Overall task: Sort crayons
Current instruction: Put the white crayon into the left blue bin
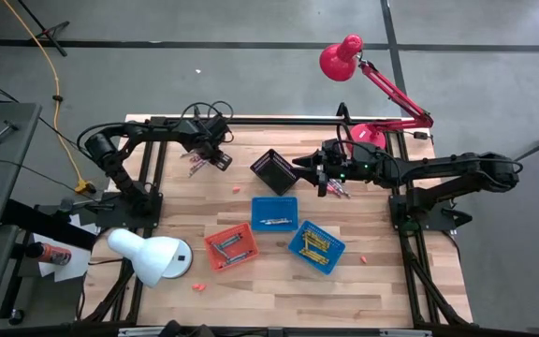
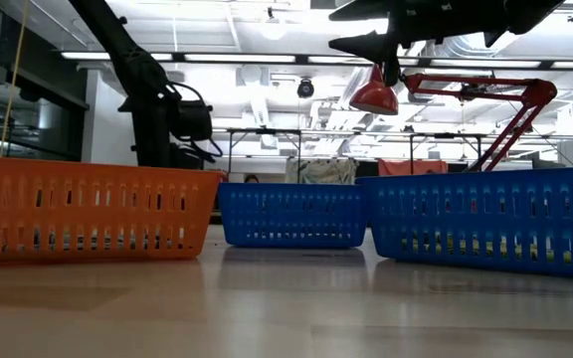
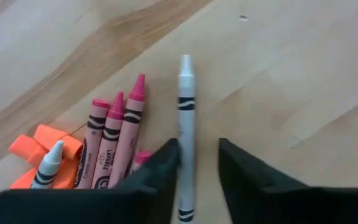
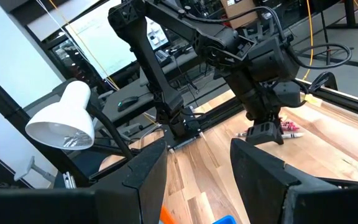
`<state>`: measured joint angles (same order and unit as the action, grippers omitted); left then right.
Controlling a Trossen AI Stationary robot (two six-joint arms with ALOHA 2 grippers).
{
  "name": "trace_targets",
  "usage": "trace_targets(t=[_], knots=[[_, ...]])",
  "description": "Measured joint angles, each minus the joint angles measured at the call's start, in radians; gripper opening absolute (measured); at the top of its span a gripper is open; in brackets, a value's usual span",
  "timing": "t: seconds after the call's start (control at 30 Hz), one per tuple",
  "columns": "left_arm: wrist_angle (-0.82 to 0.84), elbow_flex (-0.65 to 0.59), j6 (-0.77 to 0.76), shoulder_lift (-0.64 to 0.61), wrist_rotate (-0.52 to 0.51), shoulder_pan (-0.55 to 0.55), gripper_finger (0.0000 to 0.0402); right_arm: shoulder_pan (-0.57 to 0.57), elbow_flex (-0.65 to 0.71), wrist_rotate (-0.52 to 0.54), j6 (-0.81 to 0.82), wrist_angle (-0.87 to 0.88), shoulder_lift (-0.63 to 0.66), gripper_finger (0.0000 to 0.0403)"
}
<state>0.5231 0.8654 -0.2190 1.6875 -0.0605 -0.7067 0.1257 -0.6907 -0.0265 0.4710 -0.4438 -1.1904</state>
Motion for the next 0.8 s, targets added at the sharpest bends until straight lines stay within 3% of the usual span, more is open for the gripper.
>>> trace_targets(t=[0.07, 0.13, 0.3, 0.5, 0.67, 0.8], knots=[[-0.003, 0.0, 0.025, 0.0, 0.005, 0.0, 0.0035, 0.0, 0.0, 0.0, 0.0, 0.0, 0.0, 0.0172], [-0.004, 0.0, 0.036, 0.0, 0.021, -0.001, 0.0012, 0.0, 0.0, 0.0, 0.0, 0.0, 0.0, 0.0172], [-0.001, -0.007, 0.039, -0.032, 0.079, -0.001, 0.0004, 0.0, 0.0, 0.0, 0.0, 0.0, 0.0, 0.0172], [-0.08, -0.006, 0.039, -0.228, 0.216, 0.024, 0.0002, 0.0, 0.0, -0.001, -0.008, 0.0, 0.0, 0.0172], [-0.294, -0.009, 0.003, -0.454, 0.281, 0.118, 0.0001, 0.0, 0.0, -0.002, -0.038, 0.0, 0.0, 0.0172], [-0.596, -0.054, -0.054, -0.603, 0.294, 0.23, 0.0001, 0.0, 0.0, -0.004, -0.057, 0.0, 0.0, 0.0172]])
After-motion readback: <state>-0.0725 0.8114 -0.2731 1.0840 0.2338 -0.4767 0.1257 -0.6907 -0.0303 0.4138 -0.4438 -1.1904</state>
